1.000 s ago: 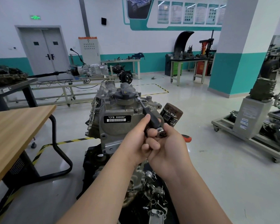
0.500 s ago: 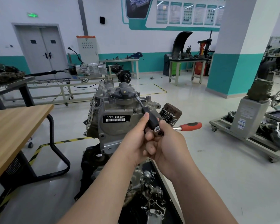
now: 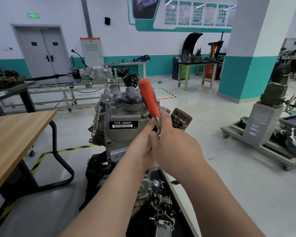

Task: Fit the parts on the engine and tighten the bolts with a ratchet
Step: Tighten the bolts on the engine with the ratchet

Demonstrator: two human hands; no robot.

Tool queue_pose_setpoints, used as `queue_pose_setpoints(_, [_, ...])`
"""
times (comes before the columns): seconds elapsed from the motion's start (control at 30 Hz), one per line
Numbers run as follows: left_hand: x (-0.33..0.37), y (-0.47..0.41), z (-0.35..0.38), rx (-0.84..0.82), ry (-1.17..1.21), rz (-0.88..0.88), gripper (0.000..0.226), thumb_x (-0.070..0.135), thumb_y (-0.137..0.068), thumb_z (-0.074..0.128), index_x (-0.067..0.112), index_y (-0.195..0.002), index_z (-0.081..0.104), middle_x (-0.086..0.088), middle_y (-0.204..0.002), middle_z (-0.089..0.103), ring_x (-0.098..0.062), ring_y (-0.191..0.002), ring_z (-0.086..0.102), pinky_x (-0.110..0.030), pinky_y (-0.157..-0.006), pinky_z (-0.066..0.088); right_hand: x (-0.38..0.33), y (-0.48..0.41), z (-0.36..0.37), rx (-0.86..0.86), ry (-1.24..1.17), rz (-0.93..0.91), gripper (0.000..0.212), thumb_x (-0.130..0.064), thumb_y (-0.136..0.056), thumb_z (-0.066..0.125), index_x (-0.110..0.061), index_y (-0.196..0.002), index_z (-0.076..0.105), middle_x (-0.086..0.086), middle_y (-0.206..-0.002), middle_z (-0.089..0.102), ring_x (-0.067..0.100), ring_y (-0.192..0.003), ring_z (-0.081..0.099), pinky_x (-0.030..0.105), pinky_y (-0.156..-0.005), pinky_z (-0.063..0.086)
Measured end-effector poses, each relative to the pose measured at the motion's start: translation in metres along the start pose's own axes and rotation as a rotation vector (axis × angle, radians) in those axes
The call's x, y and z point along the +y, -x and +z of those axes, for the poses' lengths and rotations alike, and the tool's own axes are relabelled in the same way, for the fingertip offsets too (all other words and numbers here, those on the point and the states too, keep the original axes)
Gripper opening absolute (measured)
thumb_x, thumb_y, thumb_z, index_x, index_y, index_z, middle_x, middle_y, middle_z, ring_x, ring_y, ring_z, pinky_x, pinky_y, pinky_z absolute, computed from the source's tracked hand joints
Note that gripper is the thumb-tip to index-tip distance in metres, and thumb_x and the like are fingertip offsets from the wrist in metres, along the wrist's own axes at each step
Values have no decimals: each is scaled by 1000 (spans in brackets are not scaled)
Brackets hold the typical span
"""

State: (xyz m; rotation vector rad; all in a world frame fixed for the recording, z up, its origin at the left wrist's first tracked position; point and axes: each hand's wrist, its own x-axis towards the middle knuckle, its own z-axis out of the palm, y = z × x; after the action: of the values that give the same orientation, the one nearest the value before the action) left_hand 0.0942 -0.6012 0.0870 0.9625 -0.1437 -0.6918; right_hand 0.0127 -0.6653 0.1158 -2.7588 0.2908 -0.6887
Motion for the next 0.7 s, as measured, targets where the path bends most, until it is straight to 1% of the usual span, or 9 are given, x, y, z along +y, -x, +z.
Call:
queue_pose_setpoints(0.1, [0,0,-2,41,-48,14,38,52,-86,57,17,-84,68,1,-66,67,-12,-62,66,-26,-62,51,3,-2,6,-34,-157,22,52,-39,-100,36,-25,-146,16,-4,-84,53,23,-71,49,35,-60,37])
queue_pose_setpoints(0.17, [-1,5,-1,58,-52,26,45,49,-91,54,11,-112,68,-3,-94,71,-17,-89,67,-28,-84,53,7,-2,11,-55,-456,83,42,-37,-100,40,-23,-138,28,-5,-92,57,21,-80,55,36,-69,43])
queue_pose_setpoints(0.23, [-2,8,0,98,-53,49,54,47,-93,53,5,-127,62,-7,-117,63,-22,-111,59,-34,-105,42,9,-2,16,-52,-768,187,28,-34,-99,43,-25,-124,37,-5,-94,62,19,-85,61,38,-76,48])
queue_pose_setpoints(0.27, [-3,9,1,114,-66,61,49,46,-94,53,6,-119,66,-5,-109,64,-19,-103,60,-33,-101,44,10,-3,18,-45,-899,252,20,-34,-98,44,-23,-116,41,-4,-88,63,17,-79,62,39,-74,50])
queue_pose_setpoints(0.33, [-6,9,-1,108,-110,62,41,48,-94,50,13,-80,68,3,-64,58,-13,-57,57,-24,-58,51,12,-4,23,-44,-1139,392,19,-33,-98,45,-15,-103,51,-2,-68,60,13,-52,54,38,-61,47])
queue_pose_setpoints(0.37, [-6,10,-2,105,-139,56,50,50,-95,47,15,-61,60,4,-48,48,-13,-39,48,-17,-42,39,11,-4,24,-57,-1262,453,23,-32,-98,45,-11,-97,54,0,-60,55,13,-42,46,36,-56,43])
queue_pose_setpoints(0.43, [-7,12,-3,120,-195,40,66,53,-95,44,17,-40,48,2,-38,42,-14,-26,41,-13,-31,24,7,-1,24,-90,-1547,514,31,-30,-101,42,-7,-85,56,3,-54,48,15,-35,34,32,-48,39])
queue_pose_setpoints(0.53, [-3,15,-2,129,-198,10,67,55,-94,46,17,-40,59,6,-36,40,-10,-23,38,-11,-28,17,-1,6,23,-161,-1912,575,38,-30,-103,40,-10,-78,60,3,-52,45,14,-34,29,26,-39,38])
queue_pose_setpoints(0.7, [1,21,-3,183,-226,-31,43,59,-88,54,21,-69,57,8,-35,38,-6,-22,34,-10,-27,14,-9,9,26,-239,-2061,675,35,-37,-102,41,-12,-87,60,1,-51,44,12,-32,29,24,-38,38])
